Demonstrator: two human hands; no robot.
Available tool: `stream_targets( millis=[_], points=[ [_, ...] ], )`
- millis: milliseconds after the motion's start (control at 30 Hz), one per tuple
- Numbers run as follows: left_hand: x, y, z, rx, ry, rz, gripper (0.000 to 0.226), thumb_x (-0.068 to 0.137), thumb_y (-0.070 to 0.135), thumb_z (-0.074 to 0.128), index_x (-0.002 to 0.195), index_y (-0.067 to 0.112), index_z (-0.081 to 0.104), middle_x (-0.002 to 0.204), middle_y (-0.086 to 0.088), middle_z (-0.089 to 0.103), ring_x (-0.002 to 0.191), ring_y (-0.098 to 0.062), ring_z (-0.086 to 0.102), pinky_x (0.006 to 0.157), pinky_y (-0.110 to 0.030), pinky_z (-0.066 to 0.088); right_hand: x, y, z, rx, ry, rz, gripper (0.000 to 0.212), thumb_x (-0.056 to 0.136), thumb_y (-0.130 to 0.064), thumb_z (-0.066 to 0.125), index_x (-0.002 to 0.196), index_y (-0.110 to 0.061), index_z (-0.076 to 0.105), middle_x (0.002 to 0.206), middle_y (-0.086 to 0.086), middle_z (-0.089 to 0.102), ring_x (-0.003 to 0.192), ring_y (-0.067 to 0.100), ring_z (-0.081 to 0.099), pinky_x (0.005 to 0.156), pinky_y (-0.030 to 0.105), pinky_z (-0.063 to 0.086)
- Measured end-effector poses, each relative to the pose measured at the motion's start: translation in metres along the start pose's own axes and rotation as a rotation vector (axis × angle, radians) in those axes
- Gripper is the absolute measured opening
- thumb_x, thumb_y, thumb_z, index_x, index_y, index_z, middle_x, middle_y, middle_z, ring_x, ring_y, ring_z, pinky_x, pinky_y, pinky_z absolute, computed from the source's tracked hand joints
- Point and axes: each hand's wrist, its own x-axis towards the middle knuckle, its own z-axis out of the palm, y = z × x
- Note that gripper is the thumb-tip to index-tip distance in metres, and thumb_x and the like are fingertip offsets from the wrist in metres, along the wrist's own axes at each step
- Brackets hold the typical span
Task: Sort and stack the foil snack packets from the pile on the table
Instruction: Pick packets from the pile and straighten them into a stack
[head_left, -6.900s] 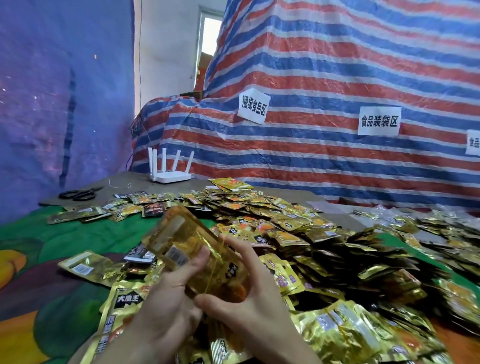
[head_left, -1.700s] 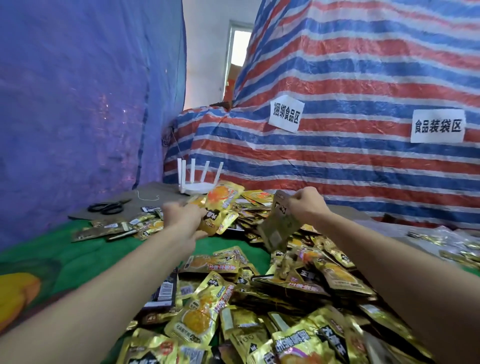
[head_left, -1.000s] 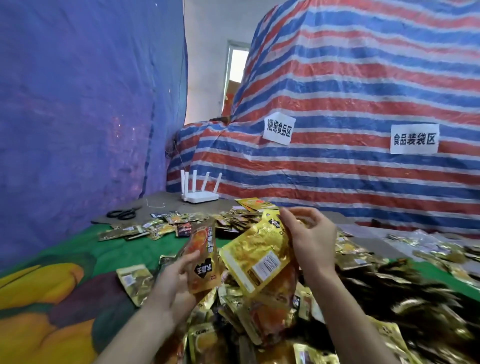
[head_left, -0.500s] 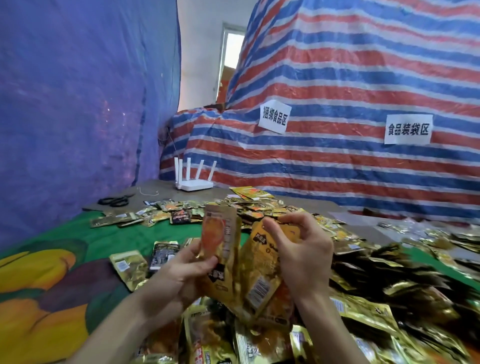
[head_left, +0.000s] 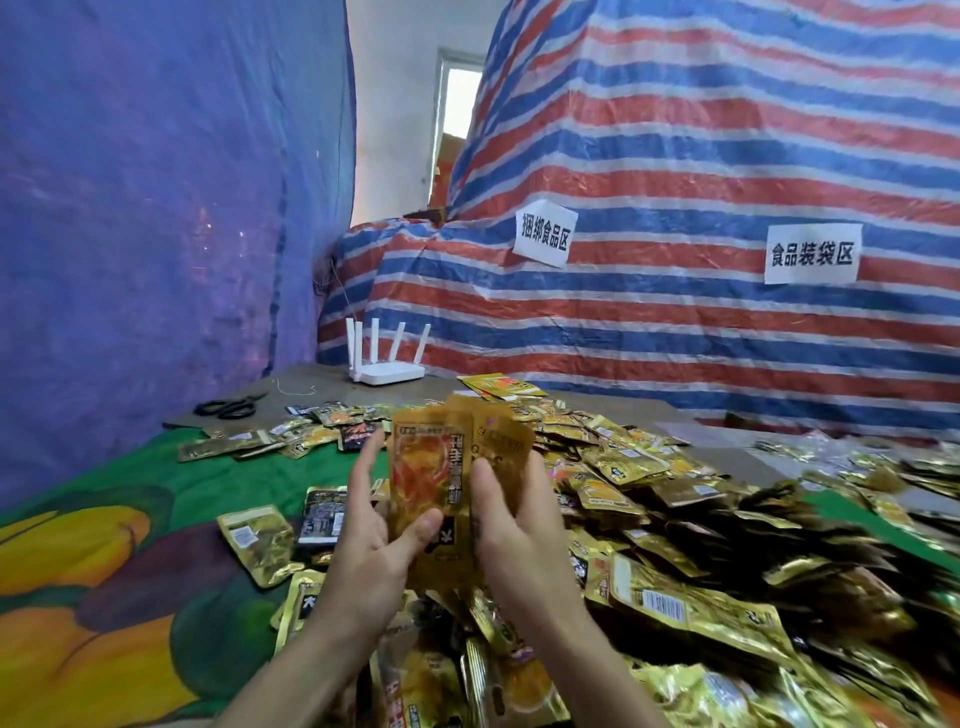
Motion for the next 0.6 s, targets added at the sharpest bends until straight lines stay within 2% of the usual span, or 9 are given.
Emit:
stream_targets(
  millis=[67, 100, 200, 267, 333, 367, 467, 533, 600],
  points=[
    [-0.007, -0.006, 0.004, 0.053, -0.047, -0.01, 0.072, 0.081, 0.013, 0.077, 0.14, 0.032, 0.041, 0.121, 0.005, 0.071, 0.113, -0.013, 0.067, 0.086, -0.023, 0.055, -0.005, 0.007, 0.008, -0.13, 0.017, -0.07, 0.016, 0.105, -0.024, 0.05, 0.118, -0.033, 0.052, 0.104, -0.022, 0.067, 0.096, 0.002, 0.066, 0.083, 0.022, 0.055],
    [-0.011, -0.009, 0.008, 0.053, -0.08, -0.04, 0.065, 0.083, 0.02, 0.076, 0.136, 0.035, 0.042, 0.121, 0.008, 0.071, 0.112, -0.01, 0.067, 0.086, -0.02, 0.054, -0.006, 0.009, 0.009, -0.152, 0.02, -0.102, 0.018, 0.103, -0.022, 0.048, 0.117, -0.034, 0.05, 0.104, -0.024, 0.065, 0.096, 0.002, 0.065, 0.082, 0.02, 0.053],
    [-0.018, -0.013, 0.016, 0.171, -0.147, -0.045, 0.051, 0.082, 0.04, 0.059, 0.12, 0.065, 0.035, 0.116, 0.026, 0.067, 0.11, 0.006, 0.062, 0.087, -0.012, 0.048, -0.01, 0.008, 0.009, -0.065, 0.034, -0.11, 0.021, 0.094, -0.024, 0.048, 0.114, -0.03, 0.053, 0.099, -0.011, 0.068, 0.09, 0.011, 0.066, 0.083, 0.036, 0.057],
    [-0.02, -0.01, 0.019, 0.283, -0.169, -0.014, 0.049, 0.083, 0.042, 0.058, 0.116, 0.069, 0.034, 0.117, 0.024, 0.064, 0.11, 0.007, 0.061, 0.09, -0.012, 0.048, -0.012, 0.009, 0.008, -0.031, 0.045, -0.104, 0.022, 0.092, -0.032, 0.053, 0.114, -0.034, 0.054, 0.1, -0.009, 0.069, 0.092, 0.013, 0.067, 0.085, 0.041, 0.058],
    [-0.02, -0.009, 0.018, 0.333, -0.152, 0.019, 0.056, 0.078, 0.041, 0.065, 0.127, 0.048, 0.039, 0.114, 0.018, 0.069, 0.106, 0.003, 0.065, 0.091, -0.021, 0.053, -0.014, 0.012, 0.01, -0.125, 0.064, -0.095, 0.028, 0.085, -0.046, 0.063, 0.11, -0.043, 0.052, 0.1, -0.009, 0.069, 0.094, 0.013, 0.068, 0.085, 0.042, 0.058],
    [-0.018, -0.008, 0.016, 0.328, -0.128, 0.039, 0.06, 0.072, 0.042, 0.071, 0.126, 0.038, 0.045, 0.11, 0.018, 0.071, 0.1, 0.003, 0.067, 0.086, -0.02, 0.054, -0.014, 0.012, 0.011, -0.181, 0.081, -0.09, 0.032, 0.081, -0.047, 0.067, 0.108, -0.044, 0.051, 0.099, -0.009, 0.069, 0.094, 0.014, 0.068, 0.084, 0.043, 0.057],
    [-0.013, -0.008, 0.009, 0.188, -0.049, 0.031, 0.066, 0.051, 0.034, 0.082, 0.114, 0.022, 0.062, 0.103, 0.004, 0.076, 0.093, -0.01, 0.073, 0.074, -0.018, 0.055, -0.014, 0.013, 0.013, -0.206, 0.084, -0.099, 0.032, 0.077, -0.036, 0.07, 0.103, -0.042, 0.052, 0.095, -0.006, 0.067, 0.089, 0.018, 0.066, 0.078, 0.049, 0.057],
    [-0.012, -0.011, 0.006, 0.033, -0.085, -0.04, 0.058, 0.048, 0.02, 0.086, 0.103, 0.012, 0.071, 0.098, -0.013, 0.077, 0.089, -0.024, 0.075, 0.069, -0.027, 0.058, -0.014, 0.011, 0.01, -0.196, 0.053, -0.154, 0.029, 0.075, -0.03, 0.067, 0.1, -0.038, 0.055, 0.089, -0.006, 0.067, 0.079, 0.018, 0.066, 0.071, 0.051, 0.056],
    [-0.016, -0.008, 0.003, -0.016, -0.187, -0.134, 0.048, 0.052, 0.013, 0.084, 0.099, 0.01, 0.075, 0.099, -0.022, 0.075, 0.089, -0.035, 0.073, 0.071, -0.041, 0.061, -0.015, 0.009, 0.006, -0.174, -0.02, -0.202, 0.031, 0.075, -0.022, 0.062, 0.103, -0.034, 0.057, 0.086, -0.002, 0.067, 0.075, 0.02, 0.064, 0.068, 0.049, 0.056]
  ],
)
